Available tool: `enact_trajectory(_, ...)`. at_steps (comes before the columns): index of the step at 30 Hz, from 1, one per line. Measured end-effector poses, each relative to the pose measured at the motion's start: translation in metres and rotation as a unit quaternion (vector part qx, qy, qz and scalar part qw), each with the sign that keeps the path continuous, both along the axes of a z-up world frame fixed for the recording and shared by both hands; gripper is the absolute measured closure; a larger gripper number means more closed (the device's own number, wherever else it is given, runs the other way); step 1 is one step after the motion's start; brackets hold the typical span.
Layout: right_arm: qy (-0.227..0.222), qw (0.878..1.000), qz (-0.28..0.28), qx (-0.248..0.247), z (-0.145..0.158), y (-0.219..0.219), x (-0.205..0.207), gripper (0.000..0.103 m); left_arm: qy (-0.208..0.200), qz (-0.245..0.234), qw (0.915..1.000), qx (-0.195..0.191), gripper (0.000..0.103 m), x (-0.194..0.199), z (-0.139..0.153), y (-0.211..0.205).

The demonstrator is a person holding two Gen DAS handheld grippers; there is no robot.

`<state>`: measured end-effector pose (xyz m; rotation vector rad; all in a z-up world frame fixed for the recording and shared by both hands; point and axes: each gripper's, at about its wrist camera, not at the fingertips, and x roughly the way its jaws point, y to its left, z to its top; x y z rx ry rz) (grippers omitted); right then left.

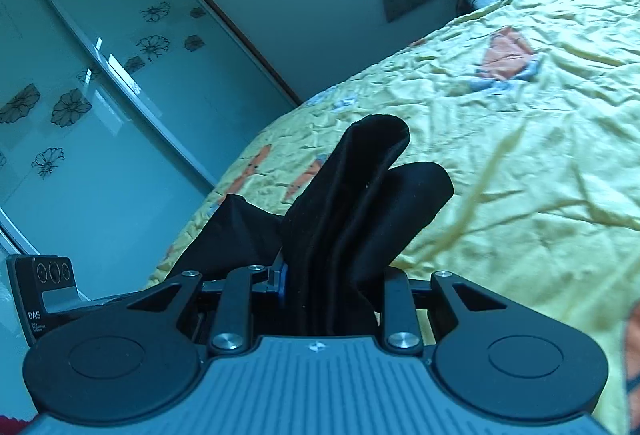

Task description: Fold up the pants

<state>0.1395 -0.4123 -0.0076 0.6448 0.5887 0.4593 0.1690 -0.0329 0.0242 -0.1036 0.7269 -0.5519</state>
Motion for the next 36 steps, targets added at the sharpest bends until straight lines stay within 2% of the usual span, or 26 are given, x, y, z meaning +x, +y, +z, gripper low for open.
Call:
enact_trajectory(12,-0.008,1.000,0.003,0.030,0.012,0.039,0.051,0.078,-0.036,0.042,0.9979,0.033,0.087,0.035,0.023,0.037)
enact_trajectory(26,-0.012,1.000,0.002,-0.020,0.016,0.079,0.113,0.078,-0.041,0.082,0.9939,0.062,0.087,0.090,0.016,0.053)
enact_trajectory(32,0.003,0.999,0.000,-0.042,0.002,0.086,0.135,0.077,-0.020,0.095,0.9925,0.074,0.087,0.109,0.000,0.054)
enact_trajectory(35,0.034,0.998,-0.013,-0.057,-0.011,0.088,0.144,0.071,-0.009,0.103,0.9914,0.081,0.087,0.115,-0.010,0.055)
enact_trajectory(36,0.044,0.997,-0.019,-0.058,-0.015,0.087,0.145,0.064,-0.005,0.106,0.9911,0.081,0.087,0.116,-0.013,0.055)
